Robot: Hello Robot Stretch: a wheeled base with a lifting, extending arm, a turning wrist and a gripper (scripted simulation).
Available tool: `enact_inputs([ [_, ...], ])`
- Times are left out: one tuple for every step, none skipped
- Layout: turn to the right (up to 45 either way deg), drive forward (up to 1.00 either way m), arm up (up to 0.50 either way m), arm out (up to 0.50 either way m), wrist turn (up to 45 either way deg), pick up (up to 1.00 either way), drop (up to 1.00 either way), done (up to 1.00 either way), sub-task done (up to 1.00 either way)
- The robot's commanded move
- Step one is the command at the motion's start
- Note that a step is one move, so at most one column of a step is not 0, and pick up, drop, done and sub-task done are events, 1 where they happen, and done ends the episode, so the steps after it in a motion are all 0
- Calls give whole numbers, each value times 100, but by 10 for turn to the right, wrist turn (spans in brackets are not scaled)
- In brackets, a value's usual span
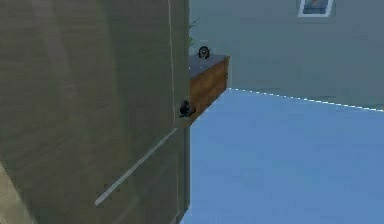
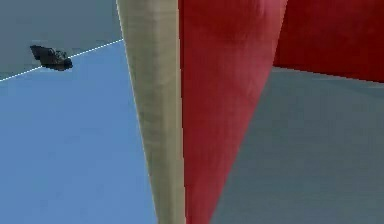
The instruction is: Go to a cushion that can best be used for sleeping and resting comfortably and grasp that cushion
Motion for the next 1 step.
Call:
enact_inputs([
  [210,0,0,0,0,0,0,0,0],
])
